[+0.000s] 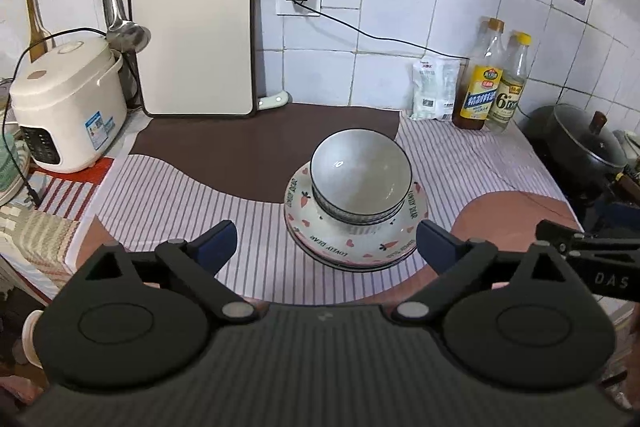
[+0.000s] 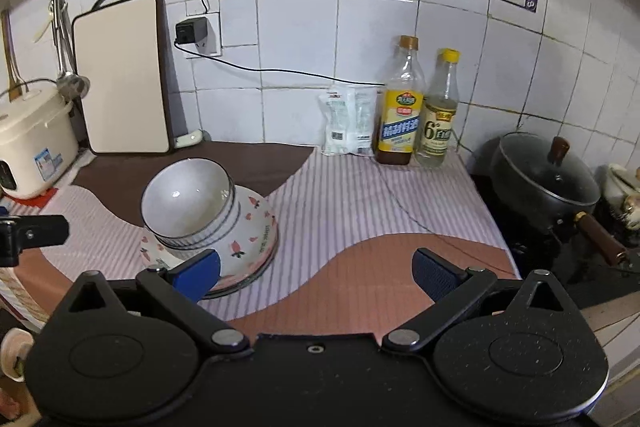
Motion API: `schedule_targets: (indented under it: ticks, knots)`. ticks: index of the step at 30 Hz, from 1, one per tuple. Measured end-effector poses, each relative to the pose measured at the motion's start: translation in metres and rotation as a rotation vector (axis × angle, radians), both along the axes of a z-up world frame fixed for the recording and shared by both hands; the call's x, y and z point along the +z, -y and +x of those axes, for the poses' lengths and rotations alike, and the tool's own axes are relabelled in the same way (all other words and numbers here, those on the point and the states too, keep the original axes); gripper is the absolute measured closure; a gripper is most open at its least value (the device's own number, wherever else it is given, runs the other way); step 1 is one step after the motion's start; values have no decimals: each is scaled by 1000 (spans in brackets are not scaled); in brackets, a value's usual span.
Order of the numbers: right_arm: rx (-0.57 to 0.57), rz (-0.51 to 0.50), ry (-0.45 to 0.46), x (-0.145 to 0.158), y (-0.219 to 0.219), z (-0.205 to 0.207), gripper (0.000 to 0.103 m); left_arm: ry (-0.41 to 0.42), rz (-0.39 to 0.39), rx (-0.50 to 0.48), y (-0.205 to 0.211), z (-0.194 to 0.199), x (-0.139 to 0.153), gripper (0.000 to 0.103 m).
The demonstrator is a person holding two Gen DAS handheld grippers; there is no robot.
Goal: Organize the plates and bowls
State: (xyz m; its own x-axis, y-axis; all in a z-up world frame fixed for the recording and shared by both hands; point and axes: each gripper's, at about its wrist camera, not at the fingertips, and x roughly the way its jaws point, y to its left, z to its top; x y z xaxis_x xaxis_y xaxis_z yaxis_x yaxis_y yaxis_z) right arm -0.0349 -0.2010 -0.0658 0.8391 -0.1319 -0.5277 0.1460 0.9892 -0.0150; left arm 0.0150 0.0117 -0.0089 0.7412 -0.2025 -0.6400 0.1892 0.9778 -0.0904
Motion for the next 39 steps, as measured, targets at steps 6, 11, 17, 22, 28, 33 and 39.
schedule_targets:
  ticks: [6, 11, 17, 22, 28, 33, 39]
  knots:
    - [3, -24, 2, 2, -2, -12, 0, -14, 11, -1, 1, -8, -1, 6]
    - [-3, -38, 9, 3, -3, -23, 0, -6, 50, -1, 5, -15, -1, 6]
    - [-13, -46, 40, 1, -6, -34, 0, 1, 53, 5, 2, -22, -5, 6]
    - [-7, -54, 66, 1, -7, -41, 0, 0, 49, 10, 1, -24, -8, 6]
    - [-11, -58, 88, 3, -9, -45, 0, 25, 50, 23, 1, -26, -8, 6]
    - [-15, -59, 102, 3, -9, -47, 0, 40, 48, 30, 3, -28, -9, 6]
    - [-32, -59, 116, 2, -8, -49, 0, 66, 58, 39, 6, -32, -11, 6]
